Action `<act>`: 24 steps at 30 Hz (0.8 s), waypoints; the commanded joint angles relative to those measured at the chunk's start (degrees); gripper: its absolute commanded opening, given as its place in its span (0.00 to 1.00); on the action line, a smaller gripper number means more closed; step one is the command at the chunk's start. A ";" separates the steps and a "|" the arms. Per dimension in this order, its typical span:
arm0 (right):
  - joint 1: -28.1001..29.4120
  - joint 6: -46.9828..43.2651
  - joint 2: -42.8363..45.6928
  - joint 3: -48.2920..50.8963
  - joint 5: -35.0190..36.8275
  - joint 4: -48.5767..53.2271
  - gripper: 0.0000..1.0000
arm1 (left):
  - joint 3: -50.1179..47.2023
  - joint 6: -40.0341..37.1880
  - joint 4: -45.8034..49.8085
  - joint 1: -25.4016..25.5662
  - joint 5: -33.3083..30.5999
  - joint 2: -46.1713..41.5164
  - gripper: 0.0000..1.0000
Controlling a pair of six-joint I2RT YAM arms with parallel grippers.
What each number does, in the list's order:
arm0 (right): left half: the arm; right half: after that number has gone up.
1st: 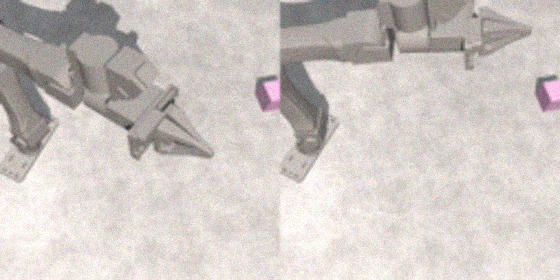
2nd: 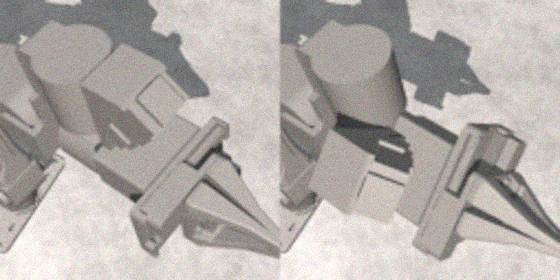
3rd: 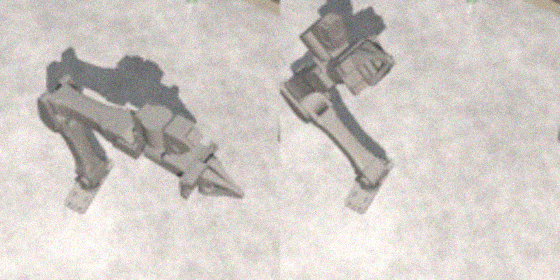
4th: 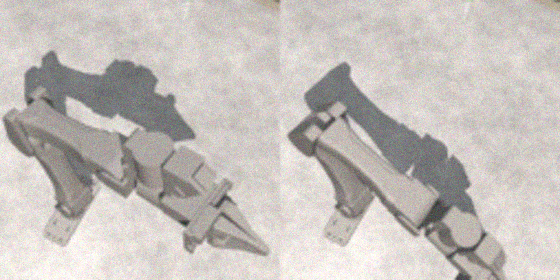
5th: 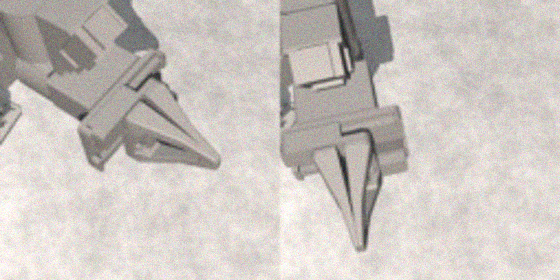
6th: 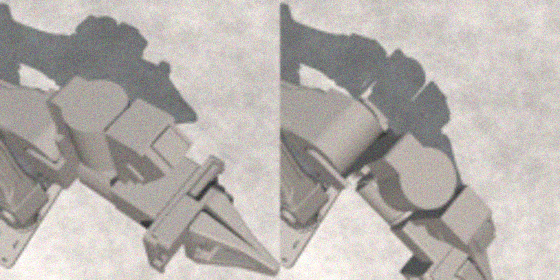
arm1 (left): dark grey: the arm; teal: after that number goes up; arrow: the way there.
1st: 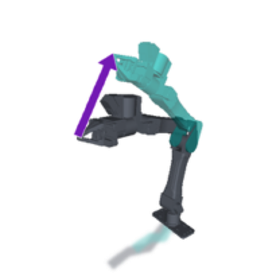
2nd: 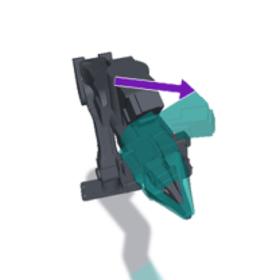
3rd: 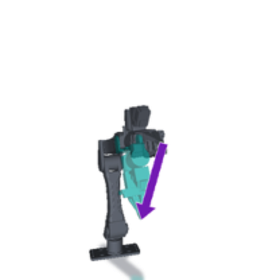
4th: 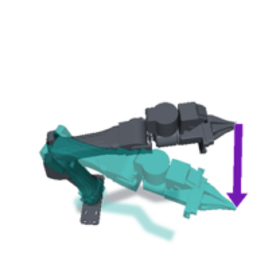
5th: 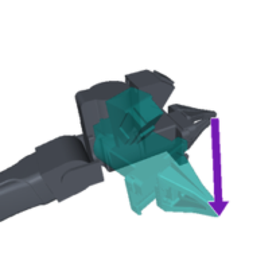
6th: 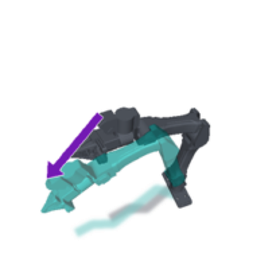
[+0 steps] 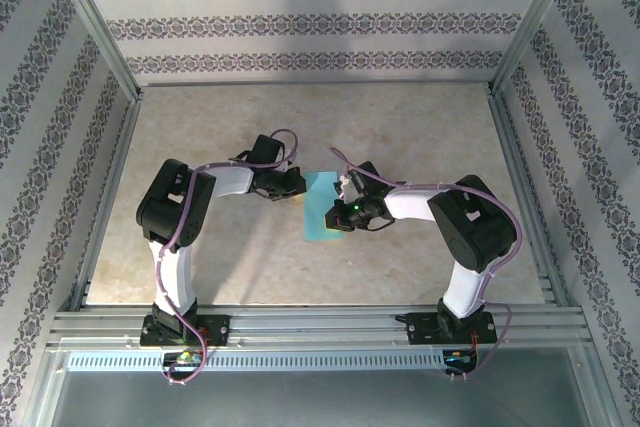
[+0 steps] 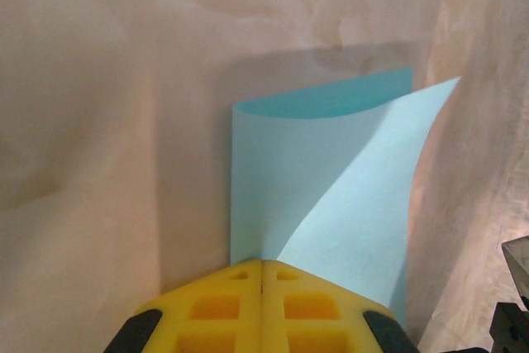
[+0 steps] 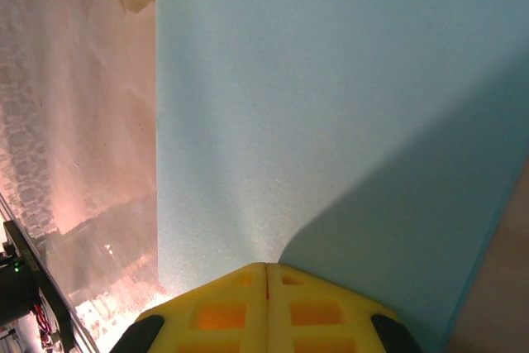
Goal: Fold a paper plane with a square sheet of paper (fold left side to right side)
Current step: First fold the square sheet of paper in half at the center of the table.
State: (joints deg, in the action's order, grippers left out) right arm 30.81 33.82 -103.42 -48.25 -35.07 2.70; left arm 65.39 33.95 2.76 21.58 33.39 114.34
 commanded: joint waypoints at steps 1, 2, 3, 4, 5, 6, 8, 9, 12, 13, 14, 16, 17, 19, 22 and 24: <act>-0.84 -1.66 -3.15 3.25 6.92 7.98 0.00 | 3.33 -3.13 2.15 -2.59 -5.21 2.42 0.05; -0.86 -1.57 -3.19 3.25 6.99 7.94 0.00 | 3.99 -3.40 2.53 -2.68 -5.37 2.78 0.05; -0.86 -1.57 -3.13 3.25 6.94 7.94 0.00 | 4.72 -3.67 2.97 -2.77 -5.56 3.19 0.05; -0.84 -1.57 -3.10 3.29 6.96 7.94 0.00 | 5.39 -3.79 3.23 -2.95 -5.58 3.62 0.05; -0.88 -1.57 -3.11 3.33 6.94 7.96 0.00 | 5.89 -3.83 3.37 -3.01 -5.56 3.82 0.05; -0.84 -1.54 -3.11 3.34 6.95 7.94 0.00 | 6.38 -3.97 3.49 -3.06 -5.69 4.02 0.06; -0.92 -1.48 -3.10 3.42 6.98 7.94 0.00 | 7.24 -4.31 3.89 -3.19 -5.88 4.30 0.06; -0.86 -1.48 -3.10 3.44 6.94 7.89 0.00 | 7.67 -4.48 4.17 -3.28 -6.10 4.50 0.06; -0.93 -1.48 -3.14 3.42 6.87 7.83 0.00 | 8.70 -4.45 4.41 -3.41 -5.89 5.23 0.06; -0.89 -1.47 -3.19 3.44 6.86 7.78 0.00 | 8.93 -4.42 4.33 -3.39 -5.75 5.44 0.06; -0.88 -1.40 -3.15 3.42 6.86 7.76 0.00 | 8.97 -4.38 4.36 -3.44 -5.68 5.45 0.06; -0.90 -1.32 -3.06 3.42 6.86 7.67 0.00 | 8.27 -4.36 3.92 -3.44 -5.86 4.66 0.05; -0.92 -1.30 -2.99 3.42 6.86 7.67 0.00 | 7.76 -4.42 3.62 -3.40 -6.04 4.07 0.06; -0.88 -1.30 -2.95 3.42 6.82 7.58 0.00 | 6.22 -4.80 3.22 -3.47 -6.50 2.32 0.06; -0.91 -1.30 -2.93 3.35 6.77 7.62 0.00 | 3.72 -5.30 2.59 -3.41 -6.26 -0.61 0.06; -0.90 -1.29 -2.94 3.25 6.68 7.58 0.00 | 1.42 -5.75 1.17 -3.24 -5.55 -2.96 0.06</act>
State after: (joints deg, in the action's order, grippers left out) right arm 30.50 33.85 -103.39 -47.99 -35.18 2.17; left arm 69.30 30.17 5.34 19.11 28.86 115.52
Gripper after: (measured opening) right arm 0.055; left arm 0.064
